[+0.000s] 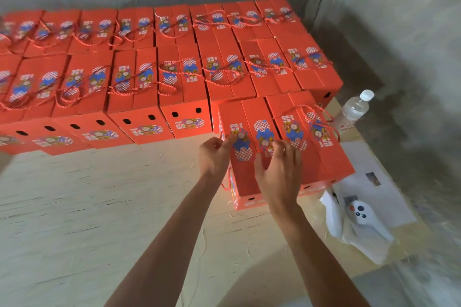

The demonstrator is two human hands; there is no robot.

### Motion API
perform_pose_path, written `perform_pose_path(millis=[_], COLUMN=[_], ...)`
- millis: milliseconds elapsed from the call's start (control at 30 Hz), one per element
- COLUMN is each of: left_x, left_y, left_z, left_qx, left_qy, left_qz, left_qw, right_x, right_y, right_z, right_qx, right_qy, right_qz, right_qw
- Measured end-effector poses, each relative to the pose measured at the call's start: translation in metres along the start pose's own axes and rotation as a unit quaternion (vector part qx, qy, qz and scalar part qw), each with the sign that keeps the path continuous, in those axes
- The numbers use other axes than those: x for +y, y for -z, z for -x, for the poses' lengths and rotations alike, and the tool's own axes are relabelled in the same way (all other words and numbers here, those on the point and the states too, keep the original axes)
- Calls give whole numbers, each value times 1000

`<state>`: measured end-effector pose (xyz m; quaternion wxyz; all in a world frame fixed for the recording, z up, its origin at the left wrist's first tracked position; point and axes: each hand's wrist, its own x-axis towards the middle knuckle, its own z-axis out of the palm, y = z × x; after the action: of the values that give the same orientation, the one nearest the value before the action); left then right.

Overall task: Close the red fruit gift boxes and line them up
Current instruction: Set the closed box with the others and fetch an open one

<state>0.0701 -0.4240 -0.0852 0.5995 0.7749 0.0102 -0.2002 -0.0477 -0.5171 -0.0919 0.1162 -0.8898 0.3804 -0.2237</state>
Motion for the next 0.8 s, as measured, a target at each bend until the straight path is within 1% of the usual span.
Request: perform_pose_path(millis=[100,133,200,233,267,300,367,433,467,500,567,600,633,667,700,733,800], left_x=[48,66,94,101,104,104,100,94,91,88,82,80,79,78,78,79,81], left_y=[18,25,38,45,52,59,74,89,95,100,106,108,108,107,104,99,89], left_z=[0,-1,-1,-1,0,1,4,7,9,10,14,15,16,17,19,21,24], left_qx=[39,45,58,68,77,83,91,101,105,109,114,112,106,97,82,62,14], left_qy=[-60,-81,-102,-93,-81,-74,-69,-66,-63,-60,-56,-58,-63,-70,-80,-90,-112], left_qz=[111,146,199,225,250,267,284,294,299,304,307,308,304,294,277,251,184], left_qw=[991,985,973,967,962,957,952,948,946,945,943,943,945,948,954,962,977], right_x=[-9,-9,-8,-6,-6,-6,-16,-31,-38,-43,-45,-43,-37,-33,-29,-27,-27], right_y=[1,0,2,4,3,0,-9,-13,-15,-19,-23,-23,-24,-24,-24,-22,-13], right_z=[-6,-8,-13,-14,-13,-9,1,14,20,24,27,26,22,16,11,6,-7], right_qx=[-26,-32,-23,-25,-47,-94,-193,-234,-257,-294,-367,-376,-371,-359,-341,-324,-295], right_qy=[-11,-16,-51,-79,-107,-132,-171,-221,-252,-303,-455,-507,-534,-540,-538,-526,-484], right_qz=[-4,-22,-126,-190,-241,-270,-291,-323,-359,-400,-454,-470,-486,-503,-522,-550,-628], right_qw=[1000,999,990,978,963,949,921,890,861,814,672,617,584,571,567,562,534])
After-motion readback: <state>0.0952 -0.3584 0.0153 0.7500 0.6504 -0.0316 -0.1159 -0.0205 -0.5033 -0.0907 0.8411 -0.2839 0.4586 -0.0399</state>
